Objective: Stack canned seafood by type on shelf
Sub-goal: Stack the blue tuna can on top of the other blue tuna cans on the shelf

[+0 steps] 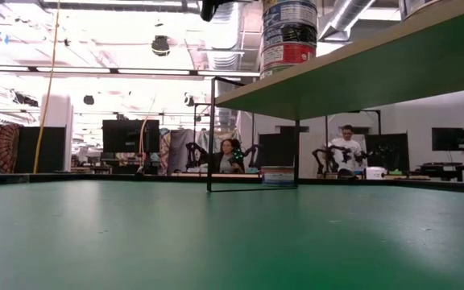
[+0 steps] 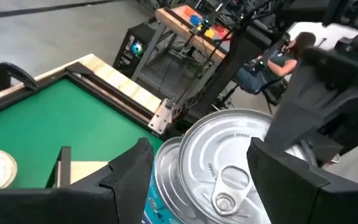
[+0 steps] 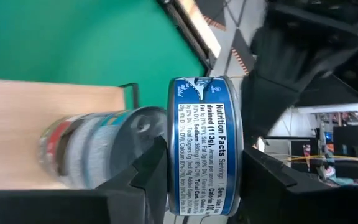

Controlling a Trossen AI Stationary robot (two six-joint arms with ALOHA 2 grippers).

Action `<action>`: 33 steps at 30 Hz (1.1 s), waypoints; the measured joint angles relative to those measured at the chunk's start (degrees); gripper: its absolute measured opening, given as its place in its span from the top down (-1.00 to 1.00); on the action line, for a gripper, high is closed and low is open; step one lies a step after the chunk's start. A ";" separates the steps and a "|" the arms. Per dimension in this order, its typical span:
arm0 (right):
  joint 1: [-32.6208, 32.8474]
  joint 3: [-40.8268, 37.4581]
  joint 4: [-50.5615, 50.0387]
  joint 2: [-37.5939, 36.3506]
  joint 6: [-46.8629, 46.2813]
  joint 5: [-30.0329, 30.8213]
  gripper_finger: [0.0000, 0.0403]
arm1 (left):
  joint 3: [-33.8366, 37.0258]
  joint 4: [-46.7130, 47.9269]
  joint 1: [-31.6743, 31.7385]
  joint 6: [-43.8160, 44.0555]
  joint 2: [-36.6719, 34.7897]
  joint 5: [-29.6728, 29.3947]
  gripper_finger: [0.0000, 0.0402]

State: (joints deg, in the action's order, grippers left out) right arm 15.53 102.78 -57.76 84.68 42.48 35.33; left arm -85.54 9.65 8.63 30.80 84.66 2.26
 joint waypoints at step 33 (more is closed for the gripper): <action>-1.41 0.02 9.25 -2.93 5.20 7.60 0.10 | -0.02 -4.14 -11.75 -66.17 -2.20 -30.92 -0.24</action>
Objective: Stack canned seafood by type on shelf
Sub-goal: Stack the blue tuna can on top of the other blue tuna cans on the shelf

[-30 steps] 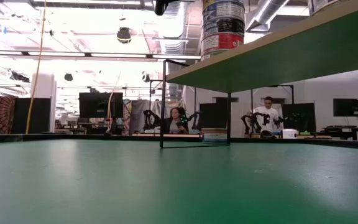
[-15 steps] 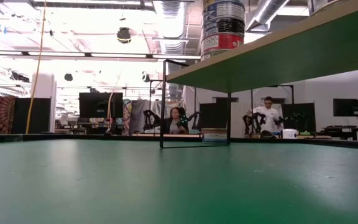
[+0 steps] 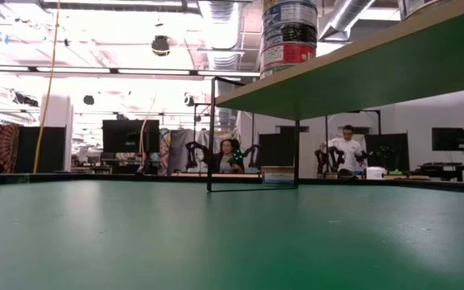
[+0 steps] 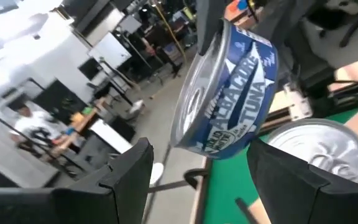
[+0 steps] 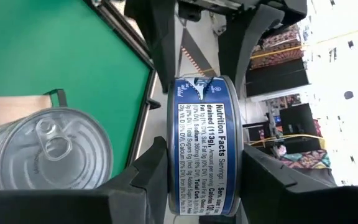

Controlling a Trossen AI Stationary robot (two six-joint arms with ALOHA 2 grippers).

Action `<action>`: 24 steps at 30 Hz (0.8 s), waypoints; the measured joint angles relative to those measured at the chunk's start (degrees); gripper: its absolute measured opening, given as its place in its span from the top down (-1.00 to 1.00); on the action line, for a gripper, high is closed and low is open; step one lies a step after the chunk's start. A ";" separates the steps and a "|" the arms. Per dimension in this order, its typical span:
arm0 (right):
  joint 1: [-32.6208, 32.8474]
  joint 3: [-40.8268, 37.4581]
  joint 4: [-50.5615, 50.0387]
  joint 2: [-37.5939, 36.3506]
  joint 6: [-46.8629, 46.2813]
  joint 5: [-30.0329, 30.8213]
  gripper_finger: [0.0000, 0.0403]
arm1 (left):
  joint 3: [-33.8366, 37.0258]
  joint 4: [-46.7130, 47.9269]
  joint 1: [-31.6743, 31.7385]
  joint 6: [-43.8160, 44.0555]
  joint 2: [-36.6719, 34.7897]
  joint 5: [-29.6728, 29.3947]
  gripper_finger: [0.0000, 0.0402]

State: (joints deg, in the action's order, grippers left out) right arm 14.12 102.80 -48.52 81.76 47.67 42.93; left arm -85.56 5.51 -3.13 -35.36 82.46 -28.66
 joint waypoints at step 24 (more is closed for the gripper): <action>0.36 0.00 4.62 -0.04 -0.95 -1.21 0.05 | 0.02 -3.05 0.25 -13.02 0.15 5.46 0.29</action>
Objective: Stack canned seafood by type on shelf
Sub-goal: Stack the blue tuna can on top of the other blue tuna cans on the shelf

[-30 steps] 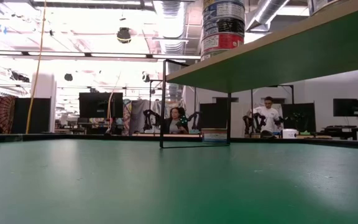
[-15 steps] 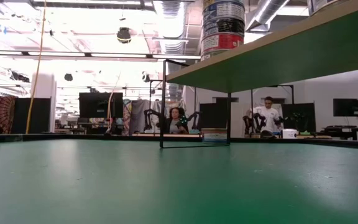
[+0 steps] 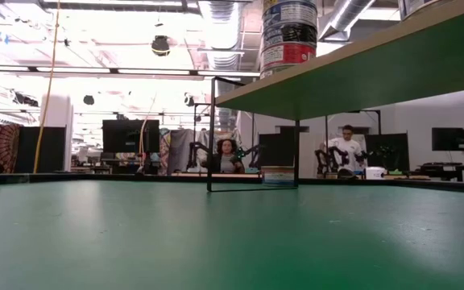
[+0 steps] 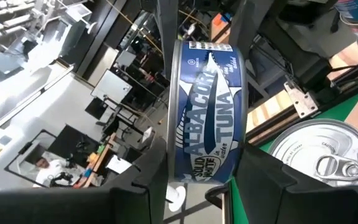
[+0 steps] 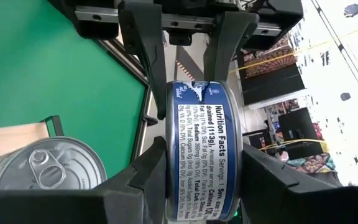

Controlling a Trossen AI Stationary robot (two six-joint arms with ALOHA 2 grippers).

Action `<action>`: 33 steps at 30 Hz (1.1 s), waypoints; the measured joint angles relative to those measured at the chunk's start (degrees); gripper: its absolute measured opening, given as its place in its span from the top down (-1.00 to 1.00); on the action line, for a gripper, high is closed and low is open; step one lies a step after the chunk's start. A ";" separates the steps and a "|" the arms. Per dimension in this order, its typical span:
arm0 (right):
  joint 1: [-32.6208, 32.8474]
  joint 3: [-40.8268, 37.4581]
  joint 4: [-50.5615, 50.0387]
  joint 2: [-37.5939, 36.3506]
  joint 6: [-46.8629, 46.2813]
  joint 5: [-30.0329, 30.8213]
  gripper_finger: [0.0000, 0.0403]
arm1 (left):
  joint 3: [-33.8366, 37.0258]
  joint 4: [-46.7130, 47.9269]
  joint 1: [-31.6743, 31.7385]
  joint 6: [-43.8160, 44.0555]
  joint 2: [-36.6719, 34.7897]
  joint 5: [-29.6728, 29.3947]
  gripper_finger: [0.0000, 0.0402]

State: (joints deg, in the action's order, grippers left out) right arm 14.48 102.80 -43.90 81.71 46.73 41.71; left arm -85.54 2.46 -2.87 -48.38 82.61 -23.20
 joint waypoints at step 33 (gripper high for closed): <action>-2.96 0.00 27.57 -5.36 -12.98 -10.16 -0.65 | 0.48 5.75 -1.68 1.90 0.02 1.36 0.25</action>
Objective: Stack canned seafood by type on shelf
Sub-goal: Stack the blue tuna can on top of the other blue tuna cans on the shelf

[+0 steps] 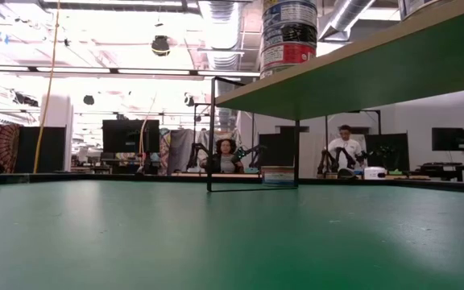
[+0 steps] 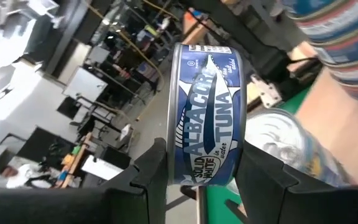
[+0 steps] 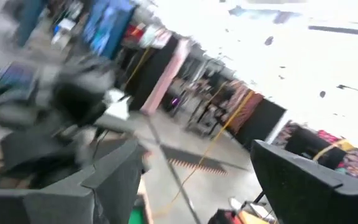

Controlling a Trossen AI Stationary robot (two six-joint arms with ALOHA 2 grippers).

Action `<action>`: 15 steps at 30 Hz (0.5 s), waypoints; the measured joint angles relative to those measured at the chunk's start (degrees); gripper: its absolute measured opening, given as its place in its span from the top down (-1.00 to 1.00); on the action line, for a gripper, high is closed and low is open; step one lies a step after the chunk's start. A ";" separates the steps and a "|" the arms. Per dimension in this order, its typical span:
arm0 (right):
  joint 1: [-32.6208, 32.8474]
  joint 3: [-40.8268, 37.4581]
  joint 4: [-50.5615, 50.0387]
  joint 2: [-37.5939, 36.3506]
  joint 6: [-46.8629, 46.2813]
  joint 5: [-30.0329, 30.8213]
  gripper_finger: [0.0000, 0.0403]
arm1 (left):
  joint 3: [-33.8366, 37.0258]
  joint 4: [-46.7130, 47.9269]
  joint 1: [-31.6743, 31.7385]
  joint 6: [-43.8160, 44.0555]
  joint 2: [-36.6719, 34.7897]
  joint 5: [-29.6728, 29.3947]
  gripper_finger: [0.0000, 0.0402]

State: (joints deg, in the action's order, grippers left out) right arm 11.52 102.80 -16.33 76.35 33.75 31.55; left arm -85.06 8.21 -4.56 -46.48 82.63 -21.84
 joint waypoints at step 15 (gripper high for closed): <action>-4.82 0.02 7.10 -1.67 -6.81 -0.18 -0.64 | 0.04 -4.94 -1.47 -11.29 8.31 -6.12 0.24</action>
State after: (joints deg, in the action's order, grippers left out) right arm 6.70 102.83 -9.23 74.67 26.94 31.38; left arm -85.01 3.27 -6.03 -57.77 90.94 -27.96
